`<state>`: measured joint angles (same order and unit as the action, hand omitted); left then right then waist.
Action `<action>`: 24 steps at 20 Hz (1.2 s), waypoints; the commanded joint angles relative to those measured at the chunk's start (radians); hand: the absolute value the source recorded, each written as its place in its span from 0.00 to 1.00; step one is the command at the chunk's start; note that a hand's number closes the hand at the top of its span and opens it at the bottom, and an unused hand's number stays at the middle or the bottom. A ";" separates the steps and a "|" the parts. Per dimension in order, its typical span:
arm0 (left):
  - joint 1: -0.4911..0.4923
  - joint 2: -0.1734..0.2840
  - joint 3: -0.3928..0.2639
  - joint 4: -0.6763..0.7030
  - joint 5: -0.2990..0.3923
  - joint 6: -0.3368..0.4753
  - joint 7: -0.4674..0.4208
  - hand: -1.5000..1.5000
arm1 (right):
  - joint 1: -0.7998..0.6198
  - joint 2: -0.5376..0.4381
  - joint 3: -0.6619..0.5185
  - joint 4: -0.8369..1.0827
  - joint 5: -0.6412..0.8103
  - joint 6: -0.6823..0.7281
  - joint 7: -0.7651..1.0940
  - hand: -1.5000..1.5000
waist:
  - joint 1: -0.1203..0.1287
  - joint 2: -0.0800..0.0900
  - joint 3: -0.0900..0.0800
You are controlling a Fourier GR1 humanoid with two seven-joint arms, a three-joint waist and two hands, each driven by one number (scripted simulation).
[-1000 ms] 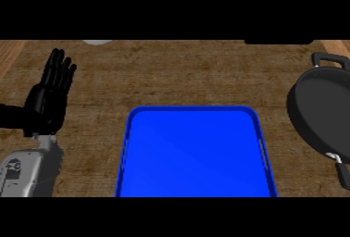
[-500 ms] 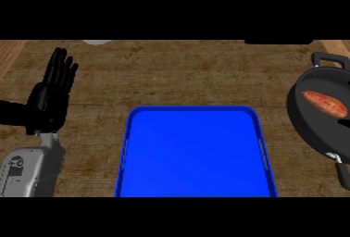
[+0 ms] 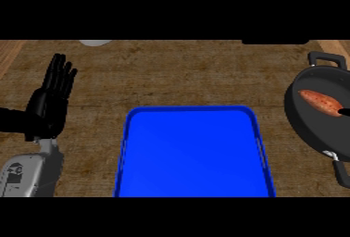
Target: Pick the sweet potato from the tray and place it in the pot
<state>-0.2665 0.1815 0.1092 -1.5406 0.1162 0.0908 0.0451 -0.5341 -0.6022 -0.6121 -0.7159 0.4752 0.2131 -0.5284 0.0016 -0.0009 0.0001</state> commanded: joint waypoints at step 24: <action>-0.024 -0.006 0.004 0.004 0.017 -0.028 0.006 0.50 | 0.106 -0.412 -0.289 0.489 -0.301 0.273 -0.247 0.00 | 0.023 0.016 0.009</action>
<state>-0.2848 0.1733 0.1101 -1.5403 0.1233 0.0717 0.0407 -0.4704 -0.9943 -0.8906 -0.2593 0.1826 0.4350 -0.6951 0.0241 0.0137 0.0070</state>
